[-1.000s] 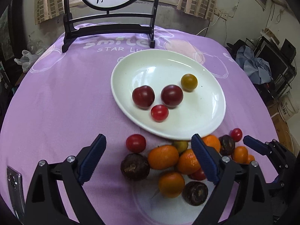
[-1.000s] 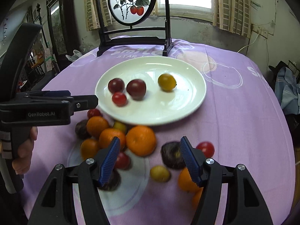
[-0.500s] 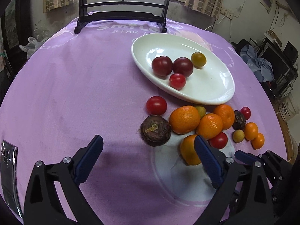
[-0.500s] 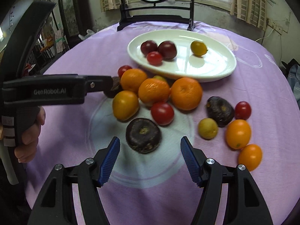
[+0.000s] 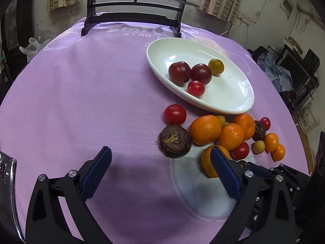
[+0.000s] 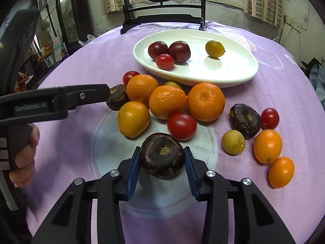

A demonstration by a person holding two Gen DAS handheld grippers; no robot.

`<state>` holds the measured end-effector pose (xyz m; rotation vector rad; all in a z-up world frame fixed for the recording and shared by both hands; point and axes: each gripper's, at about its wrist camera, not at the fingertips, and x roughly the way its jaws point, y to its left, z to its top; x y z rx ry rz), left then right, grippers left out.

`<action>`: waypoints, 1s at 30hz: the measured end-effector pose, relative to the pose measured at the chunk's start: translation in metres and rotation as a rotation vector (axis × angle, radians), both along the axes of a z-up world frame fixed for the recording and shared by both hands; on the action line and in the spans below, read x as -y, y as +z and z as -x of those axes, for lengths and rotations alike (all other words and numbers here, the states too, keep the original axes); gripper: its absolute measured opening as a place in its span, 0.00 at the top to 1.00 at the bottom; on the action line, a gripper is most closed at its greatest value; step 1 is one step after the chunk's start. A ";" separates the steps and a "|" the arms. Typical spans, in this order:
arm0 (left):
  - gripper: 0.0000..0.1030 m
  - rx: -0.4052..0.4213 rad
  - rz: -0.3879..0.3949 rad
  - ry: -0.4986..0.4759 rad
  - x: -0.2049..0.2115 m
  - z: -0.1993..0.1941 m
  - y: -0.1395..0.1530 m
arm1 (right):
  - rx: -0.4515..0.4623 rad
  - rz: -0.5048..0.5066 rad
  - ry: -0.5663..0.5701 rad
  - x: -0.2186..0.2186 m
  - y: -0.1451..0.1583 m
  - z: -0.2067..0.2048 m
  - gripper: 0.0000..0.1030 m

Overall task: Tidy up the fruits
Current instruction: 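Grasp a dark brown round fruit with the right tool while the left tool grasps another, then place both dark brown fruits on the white plate and open both tools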

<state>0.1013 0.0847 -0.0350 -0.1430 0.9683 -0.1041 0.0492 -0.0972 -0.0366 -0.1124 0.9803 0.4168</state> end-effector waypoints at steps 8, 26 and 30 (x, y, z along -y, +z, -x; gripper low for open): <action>0.08 0.004 -0.088 -0.011 -0.005 0.006 -0.002 | 0.000 -0.080 -0.015 0.019 0.004 0.002 0.59; 0.60 -0.051 -0.169 -0.136 0.033 -0.029 -0.024 | -0.007 -0.182 0.024 0.031 0.008 0.006 0.59; 0.60 -0.059 -0.143 -0.116 0.033 -0.024 -0.020 | 0.000 -0.187 0.016 0.033 0.008 0.005 0.59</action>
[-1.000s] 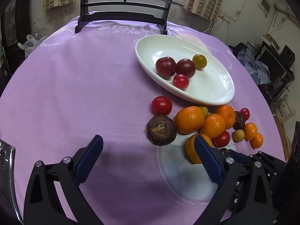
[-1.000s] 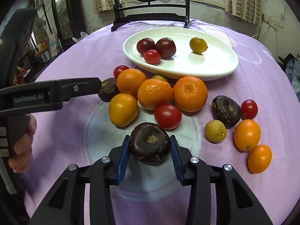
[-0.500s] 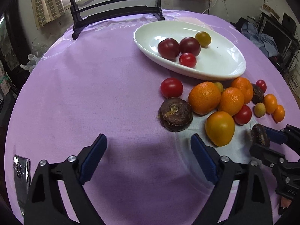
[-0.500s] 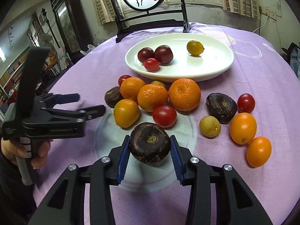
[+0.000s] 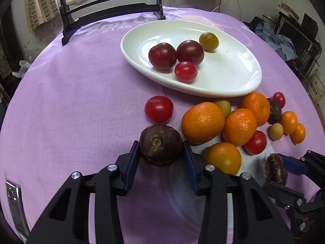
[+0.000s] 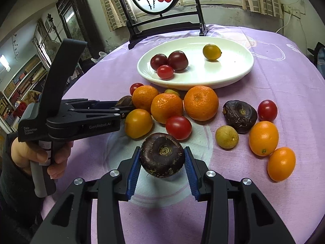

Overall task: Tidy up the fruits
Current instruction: 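Place both dark brown fruits on the white plate and open both tools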

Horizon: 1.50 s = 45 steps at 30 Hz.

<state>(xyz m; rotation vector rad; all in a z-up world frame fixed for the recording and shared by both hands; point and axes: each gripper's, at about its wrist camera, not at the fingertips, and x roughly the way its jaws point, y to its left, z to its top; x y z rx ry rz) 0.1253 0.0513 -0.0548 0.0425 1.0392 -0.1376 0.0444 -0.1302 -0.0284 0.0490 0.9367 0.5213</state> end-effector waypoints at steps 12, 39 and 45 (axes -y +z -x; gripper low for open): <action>0.60 0.153 0.104 -0.043 0.000 0.026 0.077 | 0.174 0.058 -0.017 0.009 0.052 0.003 0.59; 0.59 0.043 0.034 0.004 0.066 -0.143 0.043 | 0.093 0.234 -0.014 -0.013 0.018 -0.137 0.44; 0.40 0.078 -0.025 -0.029 0.076 -0.133 0.047 | 0.109 0.224 -0.028 -0.006 0.024 -0.130 0.39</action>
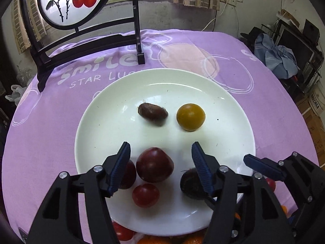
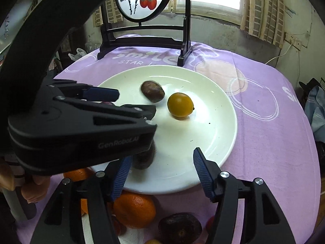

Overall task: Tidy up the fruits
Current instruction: 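Place both dark brown fruits on the white plate and open both tools, then grasp an orange kumquat with the right tool while the left tool grasps an orange tomato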

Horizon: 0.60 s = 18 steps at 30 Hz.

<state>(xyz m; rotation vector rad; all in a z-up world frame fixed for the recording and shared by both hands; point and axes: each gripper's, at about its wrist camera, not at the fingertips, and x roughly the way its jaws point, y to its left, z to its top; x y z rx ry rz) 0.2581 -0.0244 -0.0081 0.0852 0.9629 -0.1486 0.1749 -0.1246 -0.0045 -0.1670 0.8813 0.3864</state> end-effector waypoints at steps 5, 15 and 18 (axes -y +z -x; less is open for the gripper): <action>0.31 0.025 0.012 0.008 -0.009 0.023 0.011 | 0.011 0.001 -0.008 0.008 0.008 0.011 0.39; 0.26 0.044 0.039 0.006 -0.027 0.089 0.020 | 0.037 -0.028 -0.080 0.050 0.024 0.051 0.38; 0.26 0.048 0.037 -0.003 -0.030 0.110 0.018 | 0.037 -0.026 -0.109 0.064 0.022 0.066 0.38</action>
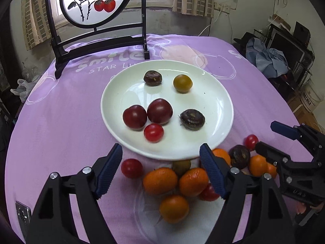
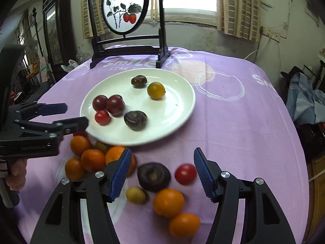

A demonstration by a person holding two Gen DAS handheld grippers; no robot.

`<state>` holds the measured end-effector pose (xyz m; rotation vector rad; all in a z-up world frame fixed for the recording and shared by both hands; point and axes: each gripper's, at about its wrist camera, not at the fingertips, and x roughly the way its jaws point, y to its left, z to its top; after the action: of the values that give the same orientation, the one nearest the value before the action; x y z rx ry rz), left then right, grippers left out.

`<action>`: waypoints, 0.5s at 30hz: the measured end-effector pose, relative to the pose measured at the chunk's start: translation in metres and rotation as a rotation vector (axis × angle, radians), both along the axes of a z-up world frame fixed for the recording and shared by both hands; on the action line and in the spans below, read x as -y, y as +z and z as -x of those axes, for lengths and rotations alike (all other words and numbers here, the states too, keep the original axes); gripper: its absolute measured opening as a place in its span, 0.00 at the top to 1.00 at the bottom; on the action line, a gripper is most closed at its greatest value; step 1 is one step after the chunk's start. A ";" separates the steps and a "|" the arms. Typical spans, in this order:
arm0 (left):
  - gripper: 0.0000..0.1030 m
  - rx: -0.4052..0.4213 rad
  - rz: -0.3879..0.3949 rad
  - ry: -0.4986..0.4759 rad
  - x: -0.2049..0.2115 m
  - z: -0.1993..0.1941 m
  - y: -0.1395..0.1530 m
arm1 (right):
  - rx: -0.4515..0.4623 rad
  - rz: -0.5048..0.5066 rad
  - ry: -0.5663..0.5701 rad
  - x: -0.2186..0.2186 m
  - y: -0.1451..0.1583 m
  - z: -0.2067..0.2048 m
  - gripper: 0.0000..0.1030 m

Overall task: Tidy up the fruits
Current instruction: 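Grasp an orange kumquat with the right tool while the left tool grasps an orange tomato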

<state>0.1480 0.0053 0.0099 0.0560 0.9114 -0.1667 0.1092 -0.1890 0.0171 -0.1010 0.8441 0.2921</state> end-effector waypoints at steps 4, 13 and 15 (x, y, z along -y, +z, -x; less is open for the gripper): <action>0.25 -0.003 0.019 0.005 -0.006 0.025 -0.005 | -0.011 -0.010 -0.037 0.019 -0.006 0.021 0.38; 0.24 -0.037 0.031 0.007 -0.012 0.061 -0.024 | -0.080 -0.007 -0.070 0.040 -0.033 0.057 0.38; 0.24 -0.051 0.033 0.006 -0.012 0.065 -0.029 | -0.097 -0.005 -0.075 0.041 -0.040 0.059 0.38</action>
<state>0.0832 0.0176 -0.0191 0.0184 0.9597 -0.1784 0.0501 -0.2296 -0.0226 -0.0507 0.9407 0.2299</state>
